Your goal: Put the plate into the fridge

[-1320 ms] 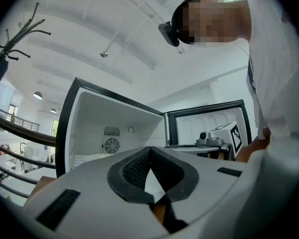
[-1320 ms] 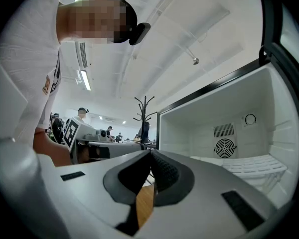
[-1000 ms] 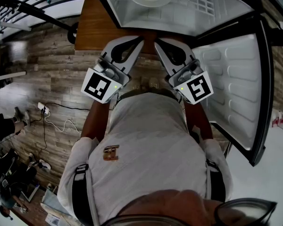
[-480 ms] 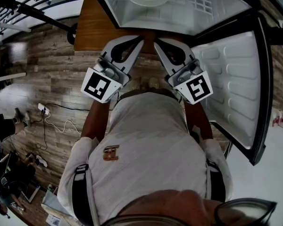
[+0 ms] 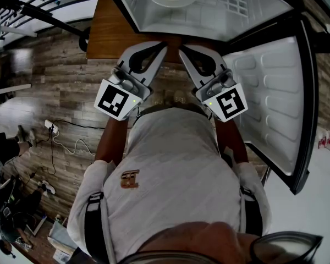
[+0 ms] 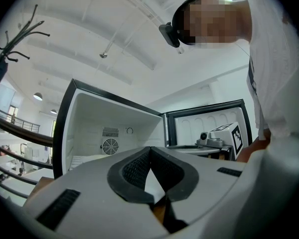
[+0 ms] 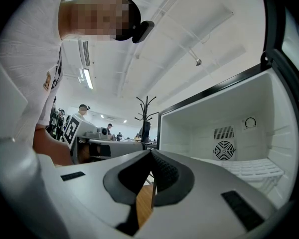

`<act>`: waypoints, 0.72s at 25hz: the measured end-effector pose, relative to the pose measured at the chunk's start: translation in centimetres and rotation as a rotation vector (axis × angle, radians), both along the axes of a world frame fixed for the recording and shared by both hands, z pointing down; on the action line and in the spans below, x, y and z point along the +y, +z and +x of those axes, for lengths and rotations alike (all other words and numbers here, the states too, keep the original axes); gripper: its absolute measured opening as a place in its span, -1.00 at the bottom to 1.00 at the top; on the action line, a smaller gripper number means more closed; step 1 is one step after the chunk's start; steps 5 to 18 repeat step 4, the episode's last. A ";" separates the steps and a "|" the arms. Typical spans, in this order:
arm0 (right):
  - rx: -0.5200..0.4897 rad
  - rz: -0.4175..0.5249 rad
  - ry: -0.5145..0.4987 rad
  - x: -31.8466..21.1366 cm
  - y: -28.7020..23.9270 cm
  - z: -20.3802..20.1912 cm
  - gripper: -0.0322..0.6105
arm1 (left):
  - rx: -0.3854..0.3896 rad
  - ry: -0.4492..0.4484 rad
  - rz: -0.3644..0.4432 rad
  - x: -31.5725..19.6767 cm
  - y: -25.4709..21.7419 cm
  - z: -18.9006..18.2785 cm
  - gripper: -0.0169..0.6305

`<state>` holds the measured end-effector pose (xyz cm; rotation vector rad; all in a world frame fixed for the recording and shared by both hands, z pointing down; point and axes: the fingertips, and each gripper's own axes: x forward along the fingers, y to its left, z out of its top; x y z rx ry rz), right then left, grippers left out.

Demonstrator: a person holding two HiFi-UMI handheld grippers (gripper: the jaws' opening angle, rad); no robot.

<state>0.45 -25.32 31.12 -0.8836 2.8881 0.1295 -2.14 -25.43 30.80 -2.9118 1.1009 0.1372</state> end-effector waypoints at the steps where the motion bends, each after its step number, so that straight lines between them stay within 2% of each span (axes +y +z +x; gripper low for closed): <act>1: 0.001 0.000 0.000 -0.1 0.0 -0.1 -0.80 | 0.001 -0.001 0.000 -0.1 -0.1 -0.1 -0.89; 18: 0.001 -0.002 0.001 -0.2 -0.1 -0.2 -0.80 | 0.002 -0.005 0.000 -0.2 -0.2 -0.4 -0.89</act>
